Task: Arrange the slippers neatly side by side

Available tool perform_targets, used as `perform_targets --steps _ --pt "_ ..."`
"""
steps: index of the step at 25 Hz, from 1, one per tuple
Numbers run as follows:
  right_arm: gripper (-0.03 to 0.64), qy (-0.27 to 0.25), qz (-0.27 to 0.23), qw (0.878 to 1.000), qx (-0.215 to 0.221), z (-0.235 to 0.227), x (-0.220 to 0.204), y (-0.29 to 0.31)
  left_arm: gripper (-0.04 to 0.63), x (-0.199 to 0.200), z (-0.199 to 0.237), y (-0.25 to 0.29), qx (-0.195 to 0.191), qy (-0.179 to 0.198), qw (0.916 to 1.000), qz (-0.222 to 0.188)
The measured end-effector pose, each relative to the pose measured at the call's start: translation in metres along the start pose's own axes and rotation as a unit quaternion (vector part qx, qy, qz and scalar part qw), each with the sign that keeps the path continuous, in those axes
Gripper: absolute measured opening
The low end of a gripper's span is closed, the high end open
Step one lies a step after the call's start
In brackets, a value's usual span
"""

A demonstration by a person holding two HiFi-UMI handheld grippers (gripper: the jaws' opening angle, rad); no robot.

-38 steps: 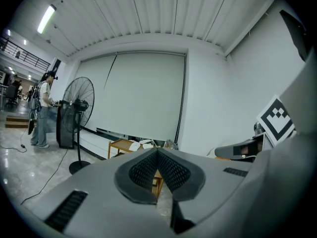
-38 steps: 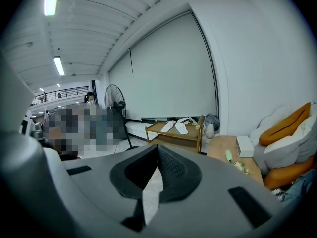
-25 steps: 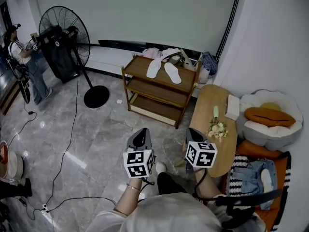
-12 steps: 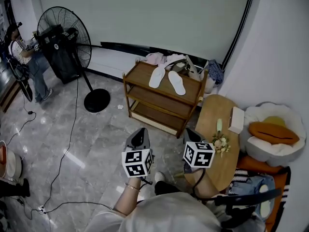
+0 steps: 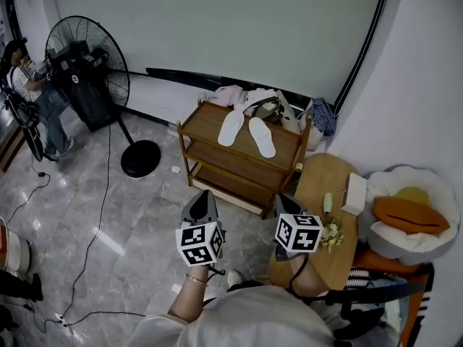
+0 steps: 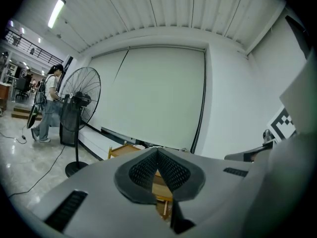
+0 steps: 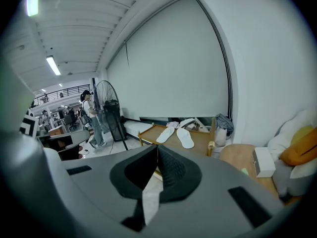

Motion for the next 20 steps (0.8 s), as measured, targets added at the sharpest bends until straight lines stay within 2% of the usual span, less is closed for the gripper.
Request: perform_targets --steps 10,20 --pt "0.034 0.002 -0.009 1.0 0.003 -0.015 0.032 0.061 0.017 0.016 0.013 0.066 -0.002 0.02 0.9998 0.002" --pt "0.034 0.009 0.006 1.0 -0.006 -0.03 0.034 0.092 0.017 0.013 0.019 0.098 -0.008 0.018 0.9996 0.019"
Point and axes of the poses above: the fingertips, and each gripper's own axes: y forward along the fingers, z to its left, x out of its top, the point moved 1 cm from there along -y, backward along the fingers, and after that the axes turned 7 degrees about -x, right-handed, at the moved point
